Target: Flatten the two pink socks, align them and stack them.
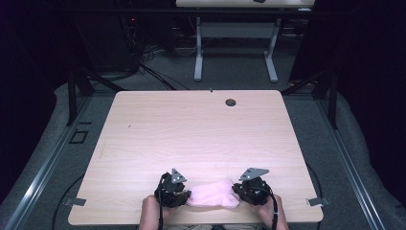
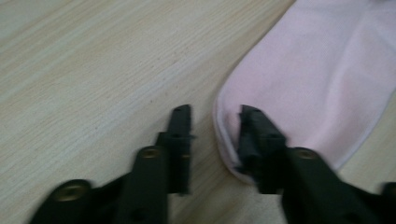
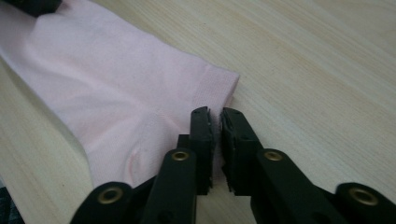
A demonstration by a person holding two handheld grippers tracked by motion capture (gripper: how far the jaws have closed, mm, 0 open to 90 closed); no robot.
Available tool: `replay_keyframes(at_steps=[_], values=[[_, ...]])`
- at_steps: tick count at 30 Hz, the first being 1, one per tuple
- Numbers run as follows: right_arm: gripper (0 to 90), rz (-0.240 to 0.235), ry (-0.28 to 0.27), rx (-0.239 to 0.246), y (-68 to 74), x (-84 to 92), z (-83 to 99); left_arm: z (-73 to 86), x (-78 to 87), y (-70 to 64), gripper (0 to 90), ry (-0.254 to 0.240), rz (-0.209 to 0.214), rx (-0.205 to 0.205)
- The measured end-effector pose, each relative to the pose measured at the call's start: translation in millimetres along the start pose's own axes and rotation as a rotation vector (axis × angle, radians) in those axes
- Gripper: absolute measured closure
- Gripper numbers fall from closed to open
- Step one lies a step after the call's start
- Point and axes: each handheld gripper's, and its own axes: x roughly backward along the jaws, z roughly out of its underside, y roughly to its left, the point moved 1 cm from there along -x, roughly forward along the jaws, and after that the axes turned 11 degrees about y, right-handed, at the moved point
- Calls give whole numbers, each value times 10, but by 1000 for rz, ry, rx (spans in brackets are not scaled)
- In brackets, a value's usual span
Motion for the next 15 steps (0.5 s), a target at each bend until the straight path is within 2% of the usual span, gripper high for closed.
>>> replay_keyframes(at_steps=[2, 5, 6, 7, 11, 12, 13, 15], values=[[695, -9, -26, -9, -13, 35, -6, 4, 80, 20, 350, -35, -9, 13], [551, -19, -78, -35, -31, 126, -11, 13, 192, 63, 230, -76, -43, 24], [551, -19, -78, -35, -31, 126, -11, 13, 192, 63, 198, -76, -43, 24], [433, -12, -109, -32, -44, 214, -10, 30, 262, 104, 173, -94, -66, 28], [222, 29, -163, -68, -112, 377, 18, 101, 381, 249, 121, -105, -113, 44], [222, 29, -163, -68, -112, 377, 18, 101, 381, 249, 102, -105, -113, 44], [146, 50, -177, -93, -179, 440, 52, 128, 405, 294, 86, -104, -124, 51], [141, 79, -195, -110, -252, 503, 109, 230, 461, 441, 67, -102, -159, 88]])
